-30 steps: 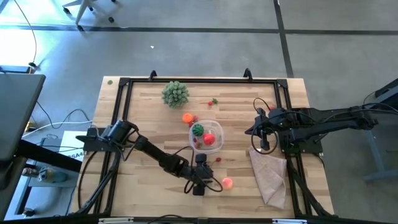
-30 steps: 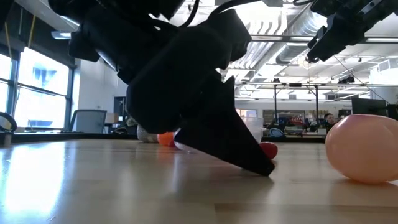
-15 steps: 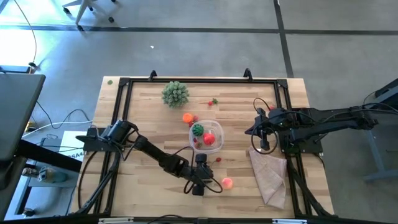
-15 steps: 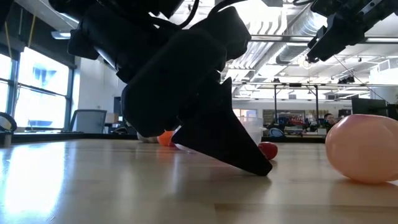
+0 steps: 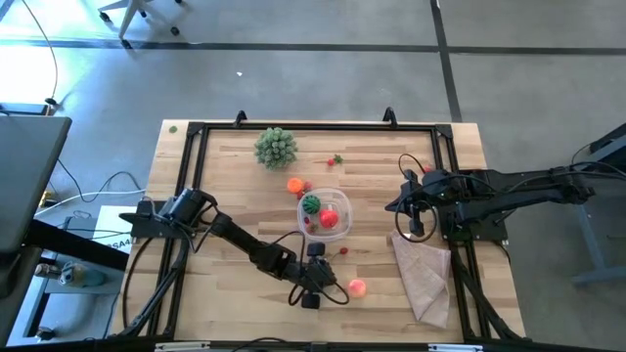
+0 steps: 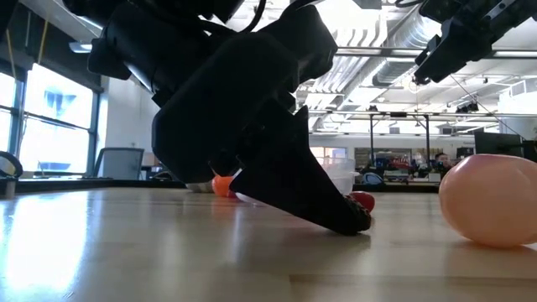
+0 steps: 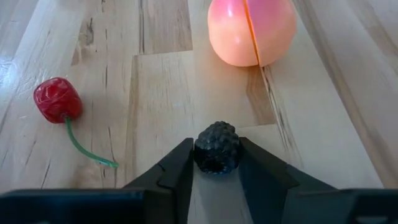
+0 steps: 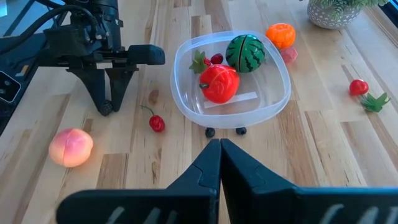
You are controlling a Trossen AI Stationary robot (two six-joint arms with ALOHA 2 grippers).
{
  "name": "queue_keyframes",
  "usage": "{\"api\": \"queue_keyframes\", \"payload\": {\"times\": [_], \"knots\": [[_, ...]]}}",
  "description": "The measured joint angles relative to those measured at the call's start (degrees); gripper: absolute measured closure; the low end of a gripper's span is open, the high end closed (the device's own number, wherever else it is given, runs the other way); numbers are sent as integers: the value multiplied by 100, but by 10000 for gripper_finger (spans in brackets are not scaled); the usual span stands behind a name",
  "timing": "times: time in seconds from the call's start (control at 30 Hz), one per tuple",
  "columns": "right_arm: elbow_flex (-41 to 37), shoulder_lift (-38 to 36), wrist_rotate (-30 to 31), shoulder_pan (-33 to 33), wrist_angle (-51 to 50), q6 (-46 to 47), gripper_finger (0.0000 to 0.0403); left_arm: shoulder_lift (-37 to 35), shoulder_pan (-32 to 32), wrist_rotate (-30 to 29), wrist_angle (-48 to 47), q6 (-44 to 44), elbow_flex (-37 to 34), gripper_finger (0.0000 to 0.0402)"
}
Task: Pick and placing Produce into tupperware
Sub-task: Put the blackberry into the transparent container
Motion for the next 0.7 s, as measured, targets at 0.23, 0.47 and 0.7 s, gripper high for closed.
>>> {"api": "queue_keyframes", "payload": {"times": [0.23, 0.47, 0.7], "knots": [[0, 0, 0, 0, -2, 0, 403, 2, 0, 0, 5, -41, -4, 297], [0, 0, 0, 0, -2, 0, 403, 12, 0, -9, 210, -26, -22, 297], [0, 1, -1, 0, 0, -1, 403, 22, 4, -7, 186, -3, 44, 298]]}}
